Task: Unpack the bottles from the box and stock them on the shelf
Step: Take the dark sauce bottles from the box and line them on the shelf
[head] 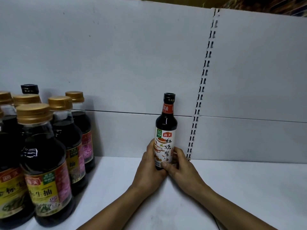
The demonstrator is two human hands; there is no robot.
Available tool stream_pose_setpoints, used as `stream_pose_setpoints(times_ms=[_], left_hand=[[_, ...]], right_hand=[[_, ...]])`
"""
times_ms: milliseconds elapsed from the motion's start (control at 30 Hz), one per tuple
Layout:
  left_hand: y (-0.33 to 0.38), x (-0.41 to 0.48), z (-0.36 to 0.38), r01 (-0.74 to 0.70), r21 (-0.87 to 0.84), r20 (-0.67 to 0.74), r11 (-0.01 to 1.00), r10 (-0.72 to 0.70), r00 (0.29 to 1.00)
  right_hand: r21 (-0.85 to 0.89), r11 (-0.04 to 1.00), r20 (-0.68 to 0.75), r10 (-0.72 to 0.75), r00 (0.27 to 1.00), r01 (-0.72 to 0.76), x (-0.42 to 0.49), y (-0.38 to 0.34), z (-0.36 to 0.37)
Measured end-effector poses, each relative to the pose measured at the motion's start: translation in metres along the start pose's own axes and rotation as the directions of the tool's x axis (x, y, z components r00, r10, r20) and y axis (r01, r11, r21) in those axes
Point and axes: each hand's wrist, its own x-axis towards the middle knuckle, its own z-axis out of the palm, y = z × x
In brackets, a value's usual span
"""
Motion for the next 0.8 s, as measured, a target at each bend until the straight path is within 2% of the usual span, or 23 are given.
stream_pose_setpoints(times_ms=[267, 400, 800], left_hand=[[-0.0012, 0.0000, 0.0010, 0.013, 0.035, -0.032, 0.999, -0.012, 0.999], [-0.0024, 0.0021, 0.0012, 0.008, 0.042, -0.037, 0.999, -0.007, 0.999], [-0.0043, 0.0024, 0.0020, 0.023, 0.053, -0.038, 0.998, -0.021, 0.999]], right_hand=[[-0.096, 0.995, 0.030, -0.018, 0.999, 0.021, -0.0004, 0.0025, 0.0055], [-0.123, 0.992, 0.000, -0.007, 1.000, 0.006, -0.0003, 0.0024, 0.0070], [-0.124, 0.992, -0.019, 0.037, 0.999, -0.039, -0.0022, -0.0031, 0.0037]])
